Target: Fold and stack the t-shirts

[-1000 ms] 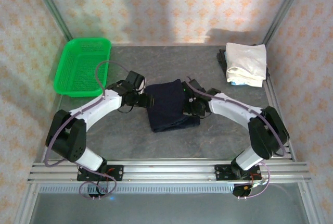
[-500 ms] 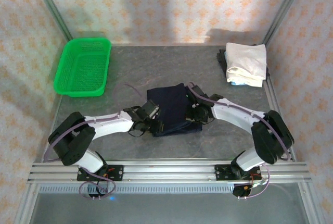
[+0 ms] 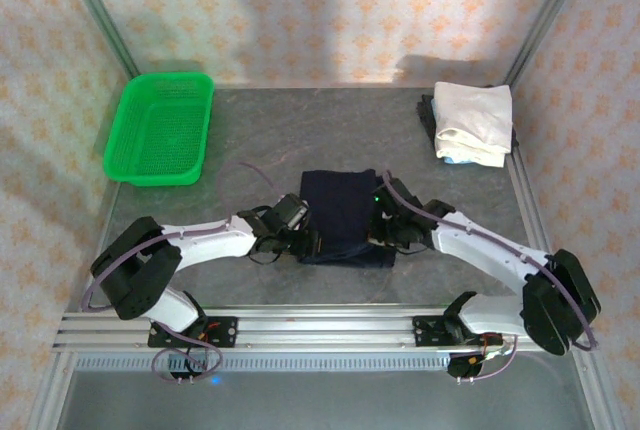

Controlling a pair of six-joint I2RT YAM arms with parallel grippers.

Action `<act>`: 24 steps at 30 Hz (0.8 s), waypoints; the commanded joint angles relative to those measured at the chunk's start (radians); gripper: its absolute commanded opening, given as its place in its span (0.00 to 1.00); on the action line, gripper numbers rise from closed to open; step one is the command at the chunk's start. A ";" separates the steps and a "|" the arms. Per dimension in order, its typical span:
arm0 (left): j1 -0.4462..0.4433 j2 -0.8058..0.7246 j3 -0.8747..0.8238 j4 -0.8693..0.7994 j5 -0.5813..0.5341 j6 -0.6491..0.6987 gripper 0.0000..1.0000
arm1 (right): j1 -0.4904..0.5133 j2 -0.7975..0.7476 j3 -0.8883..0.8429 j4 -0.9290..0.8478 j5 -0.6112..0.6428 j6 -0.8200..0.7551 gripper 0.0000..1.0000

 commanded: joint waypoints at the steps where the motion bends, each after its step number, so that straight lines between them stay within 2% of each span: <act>1: 0.006 0.004 0.016 -0.074 -0.077 -0.008 0.71 | 0.011 0.060 -0.041 -0.008 -0.045 -0.009 0.00; 2: 0.006 0.005 0.016 -0.075 -0.079 -0.010 0.71 | 0.011 0.077 -0.039 -0.025 -0.042 -0.026 0.00; 3: 0.006 0.005 0.018 -0.077 -0.081 -0.011 0.71 | 0.011 0.090 -0.031 -0.045 -0.039 -0.047 0.04; 9: 0.006 -0.032 0.063 -0.143 -0.090 0.003 0.71 | -0.024 0.062 0.069 -0.150 0.088 -0.070 0.35; 13: 0.005 -0.088 0.133 -0.250 -0.144 0.036 0.72 | -0.114 0.063 0.068 -0.135 0.122 -0.058 0.42; 15: 0.002 -0.099 0.192 -0.294 -0.169 0.076 0.72 | -0.153 0.076 0.064 -0.135 0.161 -0.043 0.42; 19: -0.052 -0.039 0.335 -0.332 -0.176 0.119 0.76 | -0.251 0.075 0.014 -0.061 0.149 -0.013 0.40; 21: -0.117 0.043 0.425 -0.312 -0.176 0.154 0.84 | -0.287 0.102 0.003 0.016 0.098 -0.035 0.40; 24: -0.206 0.205 0.592 -0.345 -0.170 0.186 0.86 | -0.320 0.188 0.055 0.030 0.077 -0.051 0.33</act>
